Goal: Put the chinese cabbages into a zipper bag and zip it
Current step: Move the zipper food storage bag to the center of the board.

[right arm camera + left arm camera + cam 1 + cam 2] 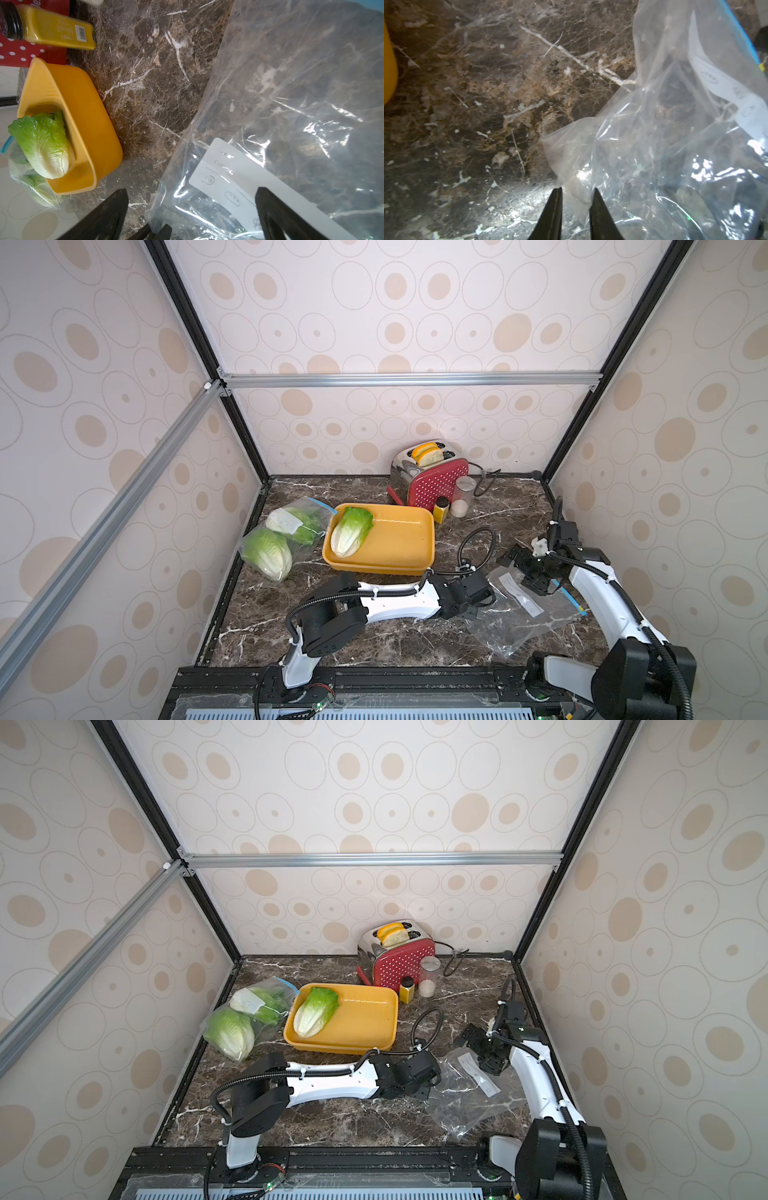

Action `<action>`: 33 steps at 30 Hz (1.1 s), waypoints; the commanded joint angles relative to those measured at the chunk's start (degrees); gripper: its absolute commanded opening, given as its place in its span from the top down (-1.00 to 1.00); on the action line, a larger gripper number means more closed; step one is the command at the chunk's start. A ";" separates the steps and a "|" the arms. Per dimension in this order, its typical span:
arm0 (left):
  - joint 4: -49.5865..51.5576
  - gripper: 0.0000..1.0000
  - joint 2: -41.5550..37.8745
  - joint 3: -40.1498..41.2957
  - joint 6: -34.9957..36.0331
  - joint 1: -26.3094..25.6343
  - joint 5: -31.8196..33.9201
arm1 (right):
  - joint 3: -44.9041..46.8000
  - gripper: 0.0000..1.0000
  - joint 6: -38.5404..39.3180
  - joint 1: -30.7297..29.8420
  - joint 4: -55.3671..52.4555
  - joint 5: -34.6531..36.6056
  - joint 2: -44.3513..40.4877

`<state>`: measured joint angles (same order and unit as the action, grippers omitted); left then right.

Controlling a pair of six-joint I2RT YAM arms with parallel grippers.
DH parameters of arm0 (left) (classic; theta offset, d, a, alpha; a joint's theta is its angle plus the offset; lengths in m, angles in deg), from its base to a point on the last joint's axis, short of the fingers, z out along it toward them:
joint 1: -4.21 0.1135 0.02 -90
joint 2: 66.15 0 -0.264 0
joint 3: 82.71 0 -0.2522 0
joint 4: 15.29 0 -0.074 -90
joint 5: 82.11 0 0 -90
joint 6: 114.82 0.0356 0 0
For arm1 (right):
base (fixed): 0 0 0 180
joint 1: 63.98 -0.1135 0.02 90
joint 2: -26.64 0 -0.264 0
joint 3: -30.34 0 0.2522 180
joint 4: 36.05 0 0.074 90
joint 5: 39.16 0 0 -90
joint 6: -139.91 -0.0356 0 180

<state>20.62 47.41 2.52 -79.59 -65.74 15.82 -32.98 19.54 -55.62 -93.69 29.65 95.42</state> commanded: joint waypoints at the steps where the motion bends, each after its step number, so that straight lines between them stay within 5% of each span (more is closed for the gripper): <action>1: -0.40 0.80 -2.58 1.98 -1.10 0.66 3.79 | -0.64 -0.99 0.56 0.25 -0.58 -1.03 -0.74; 6: 1.56 1.00 -7.10 4.72 1.13 1.16 3.65 | -2.07 -1.00 1.99 0.25 -2.00 -1.04 -0.69; 17: 11.68 1.00 -25.06 18.26 4.59 4.13 -0.39 | -6.89 -0.99 5.80 0.21 -7.67 2.31 2.00; 27: 30.59 1.00 -36.25 19.82 13.63 7.08 -3.44 | -4.75 -0.99 6.75 -1.48 -5.48 -0.62 8.27; 33: 32.84 0.95 -42.59 26.94 13.91 14.94 -3.87 | -2.75 -0.99 5.19 -7.59 -4.28 -0.37 8.94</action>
<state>48.27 7.02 27.74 -67.32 -54.20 11.69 -36.72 25.28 -60.95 -97.84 29.63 104.27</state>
